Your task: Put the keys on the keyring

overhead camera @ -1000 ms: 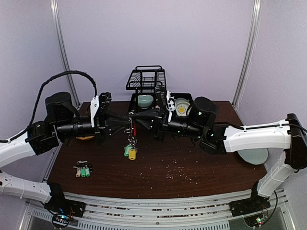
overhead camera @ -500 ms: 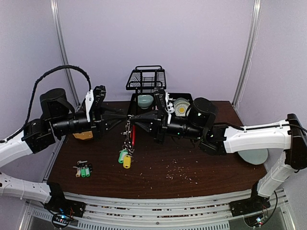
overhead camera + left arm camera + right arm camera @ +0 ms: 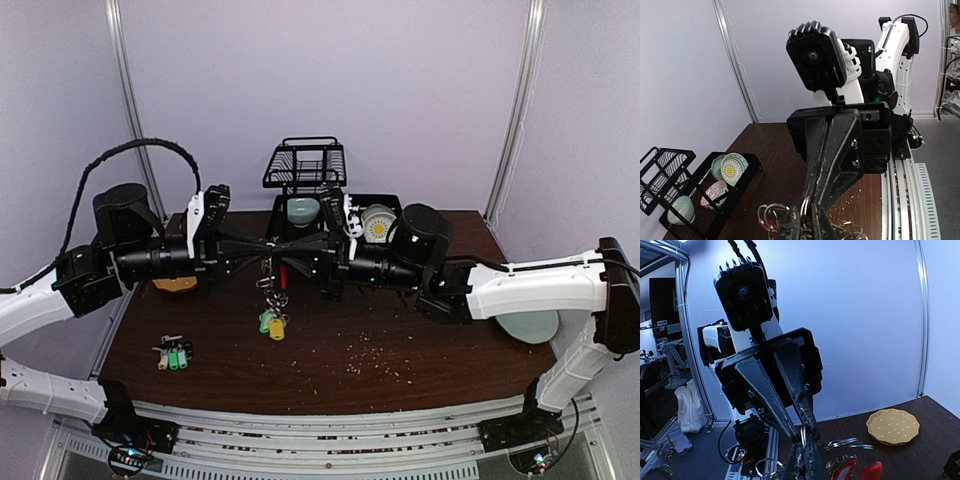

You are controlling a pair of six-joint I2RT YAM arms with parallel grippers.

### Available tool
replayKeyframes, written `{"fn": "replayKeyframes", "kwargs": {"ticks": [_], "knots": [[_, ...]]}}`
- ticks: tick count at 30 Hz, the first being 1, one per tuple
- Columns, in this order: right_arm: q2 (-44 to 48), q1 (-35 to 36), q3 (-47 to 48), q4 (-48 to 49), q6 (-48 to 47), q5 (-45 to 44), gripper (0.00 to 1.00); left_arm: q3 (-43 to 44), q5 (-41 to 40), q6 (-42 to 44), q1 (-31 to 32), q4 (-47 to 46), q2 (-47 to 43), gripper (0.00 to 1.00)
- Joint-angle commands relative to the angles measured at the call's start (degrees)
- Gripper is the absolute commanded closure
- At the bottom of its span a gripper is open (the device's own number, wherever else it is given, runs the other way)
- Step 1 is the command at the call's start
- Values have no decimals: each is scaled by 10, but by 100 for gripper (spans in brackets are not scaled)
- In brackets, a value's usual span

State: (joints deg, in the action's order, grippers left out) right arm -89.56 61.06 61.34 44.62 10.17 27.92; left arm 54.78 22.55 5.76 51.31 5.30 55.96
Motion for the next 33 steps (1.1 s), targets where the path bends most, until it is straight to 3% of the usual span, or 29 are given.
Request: {"fn": "replayKeyframes", "kwargs": {"ticks": [1, 3, 5, 8, 12, 19, 33], "knots": [[27, 3, 17, 23, -12, 7, 100, 17, 11, 10, -2, 11, 12, 90], [29, 3, 15, 22, -15, 5, 100, 16, 7, 15, -2, 14, 11, 90], [31, 3, 15, 17, -18, 3, 100, 17, 6, 17, -1, 17, 12, 100], [34, 2, 16, 0, -27, -2, 100, 17, 2, 20, -1, 20, 7, 100], [52, -10, 12, -54, -57, -19, 85, 51, -58, 50, -2, 95, 12, 100], [53, -20, 64, -232, -164, -6, 72, 145, -113, 96, -2, 257, 61, 100], [-21, -21, 167, -344, -255, 45, 71, 163, -54, 115, -1, 263, 64, 100]]}}
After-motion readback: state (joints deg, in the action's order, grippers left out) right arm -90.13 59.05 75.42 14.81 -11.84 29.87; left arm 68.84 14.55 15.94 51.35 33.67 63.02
